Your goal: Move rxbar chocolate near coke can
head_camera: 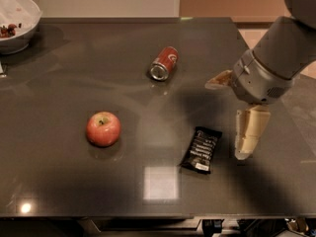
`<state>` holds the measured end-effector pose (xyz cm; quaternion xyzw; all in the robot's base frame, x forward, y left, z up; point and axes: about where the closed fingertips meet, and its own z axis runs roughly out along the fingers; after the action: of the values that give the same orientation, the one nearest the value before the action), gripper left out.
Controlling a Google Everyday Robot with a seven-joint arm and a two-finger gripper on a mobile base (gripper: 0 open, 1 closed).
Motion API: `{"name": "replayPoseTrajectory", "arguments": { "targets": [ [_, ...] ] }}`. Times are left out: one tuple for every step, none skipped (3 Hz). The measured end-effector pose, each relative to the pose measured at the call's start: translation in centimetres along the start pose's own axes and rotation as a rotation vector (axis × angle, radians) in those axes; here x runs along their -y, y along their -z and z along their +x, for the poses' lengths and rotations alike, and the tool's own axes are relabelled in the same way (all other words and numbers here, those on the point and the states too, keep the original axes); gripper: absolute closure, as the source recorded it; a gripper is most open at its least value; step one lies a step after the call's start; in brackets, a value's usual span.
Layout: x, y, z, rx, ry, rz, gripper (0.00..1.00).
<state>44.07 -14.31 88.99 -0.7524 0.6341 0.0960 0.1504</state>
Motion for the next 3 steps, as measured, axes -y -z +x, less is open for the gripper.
{"name": "replayPoseTrajectory", "arguments": {
  "targets": [
    [-0.2,-2.9,-0.8,0.055,0.147,-0.077,0.00],
    [-0.4,-4.6,-1.3,0.078,0.264,-0.133,0.00],
    [-0.8,-5.9,-1.5,0.080,0.368,-0.177,0.00]
  ]
}}
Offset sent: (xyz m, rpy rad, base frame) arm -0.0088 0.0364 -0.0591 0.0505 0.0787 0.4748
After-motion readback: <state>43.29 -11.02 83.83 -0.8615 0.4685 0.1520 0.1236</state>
